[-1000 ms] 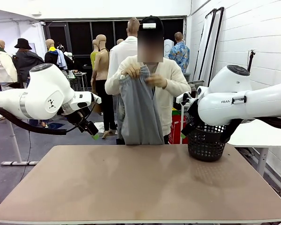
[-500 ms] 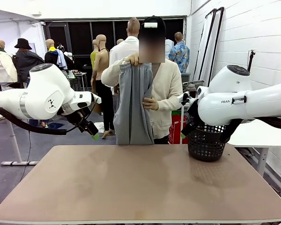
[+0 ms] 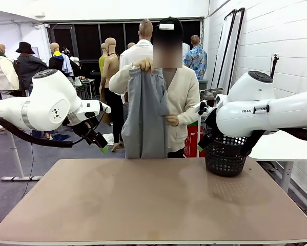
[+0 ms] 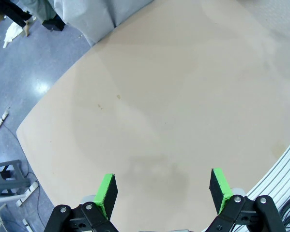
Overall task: Fold the training pants.
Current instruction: Grab both ends of the Training pants handed by a person.
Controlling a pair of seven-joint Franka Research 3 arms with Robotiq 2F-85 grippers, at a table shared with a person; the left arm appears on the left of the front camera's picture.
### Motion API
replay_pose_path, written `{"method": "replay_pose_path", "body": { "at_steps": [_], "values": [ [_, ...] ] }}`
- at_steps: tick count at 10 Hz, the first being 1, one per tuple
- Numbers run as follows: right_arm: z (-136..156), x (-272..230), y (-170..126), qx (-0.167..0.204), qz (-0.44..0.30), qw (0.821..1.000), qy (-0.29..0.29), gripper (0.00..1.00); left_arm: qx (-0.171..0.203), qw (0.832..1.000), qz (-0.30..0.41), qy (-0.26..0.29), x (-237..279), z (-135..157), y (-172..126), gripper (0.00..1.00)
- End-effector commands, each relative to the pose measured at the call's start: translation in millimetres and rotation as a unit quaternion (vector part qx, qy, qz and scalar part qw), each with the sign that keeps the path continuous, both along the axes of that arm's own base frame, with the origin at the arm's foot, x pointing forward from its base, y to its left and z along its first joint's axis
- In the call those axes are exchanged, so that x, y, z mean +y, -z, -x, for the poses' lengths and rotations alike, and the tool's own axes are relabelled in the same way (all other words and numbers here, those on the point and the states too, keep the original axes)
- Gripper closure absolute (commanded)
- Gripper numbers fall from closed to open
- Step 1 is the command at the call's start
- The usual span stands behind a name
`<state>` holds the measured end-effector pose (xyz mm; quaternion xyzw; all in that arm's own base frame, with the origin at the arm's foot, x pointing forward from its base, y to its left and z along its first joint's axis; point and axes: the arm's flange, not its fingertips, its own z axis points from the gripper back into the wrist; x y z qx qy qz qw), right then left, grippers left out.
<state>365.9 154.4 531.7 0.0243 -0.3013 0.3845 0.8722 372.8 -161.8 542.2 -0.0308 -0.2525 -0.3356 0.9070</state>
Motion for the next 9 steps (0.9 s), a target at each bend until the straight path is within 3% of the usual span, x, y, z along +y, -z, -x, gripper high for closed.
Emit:
{"method": "replay_pose_path", "body": {
  "at_steps": [1, 9],
  "values": [
    [-0.2, -0.6, -0.1, 0.0, -0.001, 1.0, 0.0, 0.0, 0.001, 1.0, 0.0, 0.0, 0.6, -0.7, 0.7, 0.0],
    [-0.2, -0.6, -0.1, 0.0, -0.001, 1.0, 0.0, 0.0, 0.001, 1.0, 0.0, 0.0, 0.6, -0.7, 0.7, 0.0]
  ]
}}
